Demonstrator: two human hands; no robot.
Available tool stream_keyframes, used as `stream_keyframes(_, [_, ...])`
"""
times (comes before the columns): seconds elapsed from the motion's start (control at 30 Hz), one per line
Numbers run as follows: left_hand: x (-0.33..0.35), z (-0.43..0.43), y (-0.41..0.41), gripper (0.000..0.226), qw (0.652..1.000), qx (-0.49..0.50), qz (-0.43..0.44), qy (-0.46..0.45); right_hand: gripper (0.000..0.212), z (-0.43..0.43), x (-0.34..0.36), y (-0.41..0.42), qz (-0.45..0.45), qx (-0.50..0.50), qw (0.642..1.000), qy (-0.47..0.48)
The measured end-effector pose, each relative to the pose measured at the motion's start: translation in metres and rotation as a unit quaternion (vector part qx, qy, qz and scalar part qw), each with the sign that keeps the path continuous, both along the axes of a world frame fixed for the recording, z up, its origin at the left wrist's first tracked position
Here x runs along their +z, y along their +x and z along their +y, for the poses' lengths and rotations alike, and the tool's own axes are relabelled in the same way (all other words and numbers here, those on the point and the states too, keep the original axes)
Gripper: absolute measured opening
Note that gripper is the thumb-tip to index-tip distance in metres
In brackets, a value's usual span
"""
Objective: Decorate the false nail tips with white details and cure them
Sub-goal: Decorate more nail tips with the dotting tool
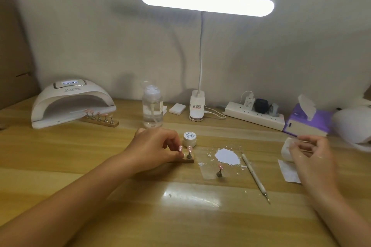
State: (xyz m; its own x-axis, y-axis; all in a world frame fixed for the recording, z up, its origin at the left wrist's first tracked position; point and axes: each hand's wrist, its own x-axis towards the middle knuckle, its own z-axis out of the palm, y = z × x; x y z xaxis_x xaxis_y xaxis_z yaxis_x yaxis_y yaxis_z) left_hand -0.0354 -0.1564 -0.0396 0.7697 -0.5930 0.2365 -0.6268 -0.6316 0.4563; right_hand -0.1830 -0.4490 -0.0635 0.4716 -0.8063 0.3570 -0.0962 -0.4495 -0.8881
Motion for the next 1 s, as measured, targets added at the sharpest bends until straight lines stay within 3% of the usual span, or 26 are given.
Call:
stream_keyframes(0.2, [-0.004,-0.003,0.001,0.025,1.000,0.025,-0.018,0.003,0.028,0.010,0.007,-0.002,0.131,-0.043,0.990,-0.042])
stream_keyframes(0.3, [-0.002,-0.004,-0.001,0.033,0.999,0.027,-0.026,0.017,0.027,0.015,0.013,-0.005,0.149,-0.069,0.974,-0.158])
stream_keyframes(0.4, [0.004,-0.005,-0.006,0.051,0.994,0.032,-0.093,0.050,0.006,0.032,0.019,-0.008,0.136,0.033,0.955,-0.263])
stream_keyframes(0.47, [0.008,-0.009,-0.016,0.054,0.981,0.023,-0.182,0.056,0.013,0.043,0.015,-0.006,0.222,0.103,0.925,-0.290])
stream_keyframes(0.53, [0.011,-0.017,-0.033,0.047,0.977,-0.004,-0.215,0.020,0.017,0.048,0.007,-0.003,0.299,0.127,0.890,-0.319])
stream_keyframes(0.7, [-0.006,-0.037,-0.066,0.029,0.995,-0.062,-0.077,-0.004,0.016,0.047,0.006,-0.003,0.302,0.175,0.906,-0.240])
stream_keyframes(0.87, [-0.017,-0.047,-0.071,0.030,0.994,-0.062,-0.077,0.055,0.023,0.047,0.004,-0.001,0.310,0.142,0.902,-0.266])
stream_keyframes(1.0, [-0.015,-0.055,-0.065,0.022,0.997,-0.056,-0.034,0.046,0.025,0.045,0.004,0.000,0.334,0.125,0.908,-0.218])
